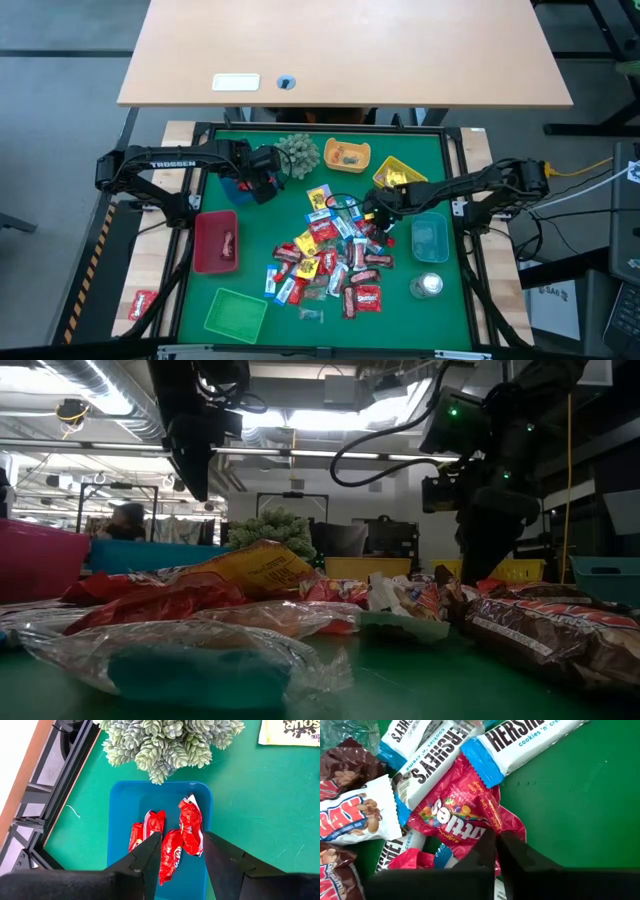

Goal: Sort candy
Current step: Put the red candy into the gray bin

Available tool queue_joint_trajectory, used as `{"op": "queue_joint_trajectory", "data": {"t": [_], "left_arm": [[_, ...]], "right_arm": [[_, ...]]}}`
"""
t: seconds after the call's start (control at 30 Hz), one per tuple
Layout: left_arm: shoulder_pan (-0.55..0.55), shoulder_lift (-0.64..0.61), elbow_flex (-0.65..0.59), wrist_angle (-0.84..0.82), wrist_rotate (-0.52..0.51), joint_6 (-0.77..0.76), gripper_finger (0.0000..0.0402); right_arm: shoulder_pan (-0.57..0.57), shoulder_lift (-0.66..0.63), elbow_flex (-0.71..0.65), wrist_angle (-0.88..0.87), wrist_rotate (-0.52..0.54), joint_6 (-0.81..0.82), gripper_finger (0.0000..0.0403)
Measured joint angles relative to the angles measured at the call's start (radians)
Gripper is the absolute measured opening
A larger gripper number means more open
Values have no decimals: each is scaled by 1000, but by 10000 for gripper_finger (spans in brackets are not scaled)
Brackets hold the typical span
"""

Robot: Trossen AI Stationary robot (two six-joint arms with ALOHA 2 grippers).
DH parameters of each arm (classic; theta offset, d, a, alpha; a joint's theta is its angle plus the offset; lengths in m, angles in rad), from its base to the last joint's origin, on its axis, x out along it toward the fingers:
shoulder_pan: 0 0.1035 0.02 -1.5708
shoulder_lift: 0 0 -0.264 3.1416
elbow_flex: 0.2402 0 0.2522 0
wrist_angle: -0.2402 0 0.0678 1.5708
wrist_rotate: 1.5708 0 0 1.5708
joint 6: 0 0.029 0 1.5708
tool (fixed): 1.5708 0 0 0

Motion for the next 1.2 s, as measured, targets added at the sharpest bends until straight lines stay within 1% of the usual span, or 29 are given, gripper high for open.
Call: {"op": "queue_joint_trajectory", "data": {"t": [0.1,0.2,0.27,0.37,0.63,0.83,1.07,1.2], "left_arm": [[0,0,0,0,0,0,132],[0,0,0,0,0,0,132],[0,0,0,0,0,0,132],[0,0,0,0,0,0,132],[0,0,0,13,0,1,132],[0,0,0,29,0,1,132],[0,0,0,61,0,1,132],[0,0,0,87,1,2,132]], "right_arm": [[0,0,0,0,-11,0,15],[0,-12,0,-2,-59,-1,4],[0,-31,0,-6,-89,-1,4],[0,-80,0,-10,-122,-1,5],[0,-265,0,-112,-125,1,3],[0,-407,1,-261,-145,2,2],[0,-522,1,-479,-288,9,2],[0,-569,2,-639,-288,63,2]]}}
